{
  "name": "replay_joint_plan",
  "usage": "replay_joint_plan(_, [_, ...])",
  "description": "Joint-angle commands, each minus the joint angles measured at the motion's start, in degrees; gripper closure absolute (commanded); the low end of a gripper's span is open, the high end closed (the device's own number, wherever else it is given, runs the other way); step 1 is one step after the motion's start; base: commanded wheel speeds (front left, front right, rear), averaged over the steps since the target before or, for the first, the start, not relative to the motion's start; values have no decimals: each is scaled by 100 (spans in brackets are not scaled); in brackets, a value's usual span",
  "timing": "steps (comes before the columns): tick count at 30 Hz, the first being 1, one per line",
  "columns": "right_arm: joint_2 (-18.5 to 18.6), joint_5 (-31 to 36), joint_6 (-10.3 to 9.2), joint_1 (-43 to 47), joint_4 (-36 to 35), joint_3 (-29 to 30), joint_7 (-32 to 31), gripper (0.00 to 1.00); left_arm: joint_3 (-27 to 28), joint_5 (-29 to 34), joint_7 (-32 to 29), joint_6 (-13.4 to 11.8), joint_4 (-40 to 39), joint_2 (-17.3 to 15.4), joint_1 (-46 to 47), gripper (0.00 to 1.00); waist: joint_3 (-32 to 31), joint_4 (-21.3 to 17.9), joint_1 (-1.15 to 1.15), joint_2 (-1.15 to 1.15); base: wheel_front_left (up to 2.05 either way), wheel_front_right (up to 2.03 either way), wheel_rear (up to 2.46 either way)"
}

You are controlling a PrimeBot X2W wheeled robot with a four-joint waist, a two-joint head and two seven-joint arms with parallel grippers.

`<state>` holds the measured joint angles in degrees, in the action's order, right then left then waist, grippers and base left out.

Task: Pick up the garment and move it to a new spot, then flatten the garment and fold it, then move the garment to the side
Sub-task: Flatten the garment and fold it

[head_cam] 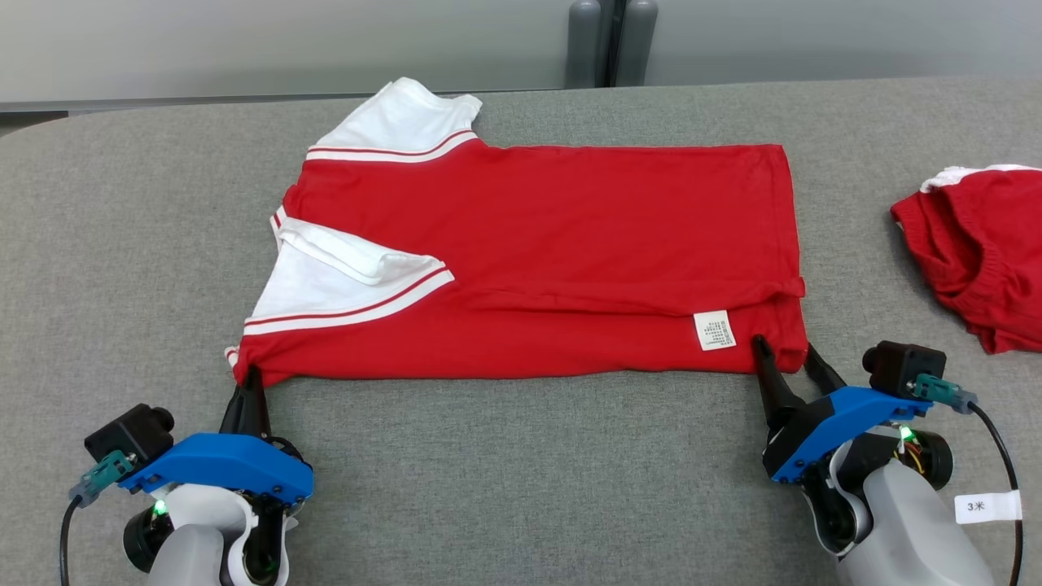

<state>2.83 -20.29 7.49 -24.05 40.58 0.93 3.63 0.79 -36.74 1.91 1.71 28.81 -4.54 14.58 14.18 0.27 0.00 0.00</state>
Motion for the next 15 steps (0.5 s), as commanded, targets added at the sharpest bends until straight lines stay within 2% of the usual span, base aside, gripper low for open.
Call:
replay_joint_plan(1, [5, 31, 1, -87, 268, -67, 1, 53, -11, -4, 50, 14, 31, -6, 128, 100, -3, 13, 0, 0, 0, 0, 0])
replay_joint_plan(4, [-3, -39, 1, -188, 537, -154, 119, 81, -6, -29, 143, 79, 39, -26, 133, 100, -23, 14, 0, 0, 0, 0, 0])
replay_joint_plan(5, [-4, -31, 1, -217, 580, -159, 175, 93, 1, -36, 165, 86, 22, -41, 128, 100, -36, 3, 0, 0, 0, 0, 0])
replay_joint_plan(6, [-2, -9, 1, -249, 600, -150, 231, 100, 9, -55, 203, 120, -9, -49, 127, 100, -55, -10, 0, 0, 0, 0, 0])
replay_joint_plan(10, [21, 19, 1, -385, 391, -25, 320, 100, 58, -221, 249, 245, -275, -23, 97, 100, -173, -61, 0, 0, 0, 0, 0])
replay_joint_plan(15, [19, 291, 1, -200, -406, 312, -112, 100, 19, -482, 105, 381, -1083, -10, -177, 100, -376, -96, 0, 0, 0, 0, 0])
